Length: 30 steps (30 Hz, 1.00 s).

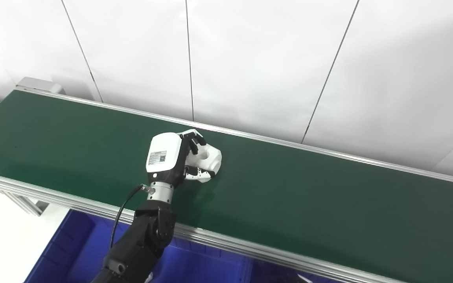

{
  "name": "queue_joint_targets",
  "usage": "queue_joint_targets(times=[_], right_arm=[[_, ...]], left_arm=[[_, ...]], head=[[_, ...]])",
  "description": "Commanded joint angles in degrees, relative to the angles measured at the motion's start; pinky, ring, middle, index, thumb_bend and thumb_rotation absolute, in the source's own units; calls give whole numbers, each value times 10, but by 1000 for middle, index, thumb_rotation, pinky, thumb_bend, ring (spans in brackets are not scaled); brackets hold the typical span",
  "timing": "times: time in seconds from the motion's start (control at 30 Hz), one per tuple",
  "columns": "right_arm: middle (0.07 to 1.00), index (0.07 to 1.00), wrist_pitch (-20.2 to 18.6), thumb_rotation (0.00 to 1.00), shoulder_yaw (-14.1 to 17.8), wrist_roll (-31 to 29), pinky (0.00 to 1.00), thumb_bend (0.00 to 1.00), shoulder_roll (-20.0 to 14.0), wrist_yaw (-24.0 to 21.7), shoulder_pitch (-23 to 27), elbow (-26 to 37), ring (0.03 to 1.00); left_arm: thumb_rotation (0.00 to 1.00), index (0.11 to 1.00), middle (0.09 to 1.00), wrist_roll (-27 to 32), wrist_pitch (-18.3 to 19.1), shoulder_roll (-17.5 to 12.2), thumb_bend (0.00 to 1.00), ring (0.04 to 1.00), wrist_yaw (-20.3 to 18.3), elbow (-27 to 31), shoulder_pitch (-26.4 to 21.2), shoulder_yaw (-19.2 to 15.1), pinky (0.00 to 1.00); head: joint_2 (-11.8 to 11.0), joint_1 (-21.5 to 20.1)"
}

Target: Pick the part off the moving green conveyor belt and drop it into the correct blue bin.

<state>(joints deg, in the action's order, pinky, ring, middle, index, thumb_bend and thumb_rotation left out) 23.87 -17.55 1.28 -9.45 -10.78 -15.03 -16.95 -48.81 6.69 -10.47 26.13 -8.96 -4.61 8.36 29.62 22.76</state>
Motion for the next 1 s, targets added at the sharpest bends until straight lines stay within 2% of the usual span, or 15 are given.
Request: queue_joint_targets(times=[0.0,0.27,0.47,0.7,0.8,0.97], right_arm=[[780,777,31,949,2,-4,773,827,1,-5,-1,13,790],[780,776,31,954,-1,-2,767,816,0,-5,4,9,784],[776,774,31,946,2,-7,763,817,1,-10,6,5,780],[782,782,31,946,7,-11,764,794,3,-19,9,2,782],[787,785,31,951,10,-12,773,795,3,-23,7,5,788],[794,789,31,958,16,-14,807,807,5,-29,4,13,805]], left_arm=[[0,541,428,-4,26,-3,515,361,-13,10,-3,-1,281],[0,548,446,-11,43,-12,514,395,-46,62,0,-2,312],[0,548,448,-10,30,-24,515,412,-52,122,11,-7,326],[0,547,454,-18,38,-40,515,413,-96,219,29,-21,320],[0,546,457,-29,54,-37,516,418,-126,265,37,-29,323],[0,548,456,-33,55,-39,515,394,-167,335,56,-40,298]], head=[[0,1],[0,4],[0,11],[1,17],[7,29],[20,52]])
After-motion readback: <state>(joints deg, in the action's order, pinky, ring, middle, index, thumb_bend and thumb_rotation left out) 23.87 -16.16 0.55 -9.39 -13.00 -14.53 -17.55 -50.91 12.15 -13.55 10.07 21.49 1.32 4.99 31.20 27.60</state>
